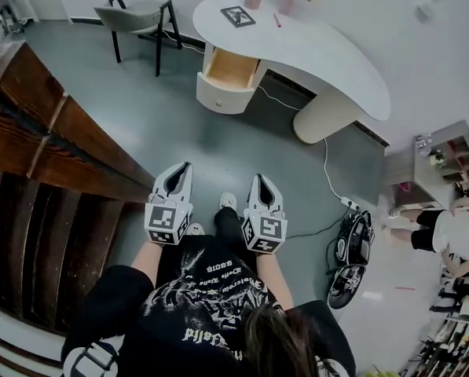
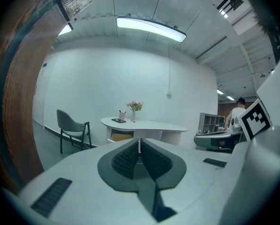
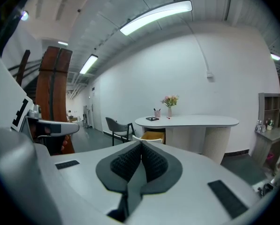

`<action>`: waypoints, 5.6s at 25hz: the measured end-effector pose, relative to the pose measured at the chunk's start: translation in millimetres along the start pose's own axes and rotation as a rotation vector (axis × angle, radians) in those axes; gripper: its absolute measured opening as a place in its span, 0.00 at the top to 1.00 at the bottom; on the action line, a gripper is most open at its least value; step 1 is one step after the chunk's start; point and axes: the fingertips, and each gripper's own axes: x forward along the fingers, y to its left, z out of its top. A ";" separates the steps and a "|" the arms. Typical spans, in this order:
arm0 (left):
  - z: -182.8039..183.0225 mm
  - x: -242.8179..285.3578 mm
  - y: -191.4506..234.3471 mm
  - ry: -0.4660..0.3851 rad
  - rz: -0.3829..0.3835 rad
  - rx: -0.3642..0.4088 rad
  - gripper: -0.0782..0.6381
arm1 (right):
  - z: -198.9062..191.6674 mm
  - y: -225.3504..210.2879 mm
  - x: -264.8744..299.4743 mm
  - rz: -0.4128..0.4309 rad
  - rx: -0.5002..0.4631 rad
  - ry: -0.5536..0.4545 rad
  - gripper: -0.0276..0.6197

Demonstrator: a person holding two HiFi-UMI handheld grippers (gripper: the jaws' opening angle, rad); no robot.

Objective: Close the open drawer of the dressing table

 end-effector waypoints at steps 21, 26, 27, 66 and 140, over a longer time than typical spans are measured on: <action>14.7 118.6 40.4 0.058 0.134 -0.023 0.85 | 22.2 -48.6 156.5 0.148 -0.007 0.062 0.92; 22.6 160.8 45.1 0.067 0.159 -0.027 0.85 | 31.2 -69.4 196.4 0.180 -0.027 0.085 0.92; 23.7 168.6 44.6 0.071 0.163 -0.028 0.85 | 33.8 -73.1 203.6 0.189 -0.029 0.087 0.92; 16.2 304.6 47.1 0.098 0.350 -0.222 0.85 | 29.9 -152.4 311.7 0.347 0.001 0.185 0.92; -195.3 460.9 144.6 0.759 0.036 -0.136 0.64 | -53.5 -142.9 454.0 0.047 0.086 0.508 0.92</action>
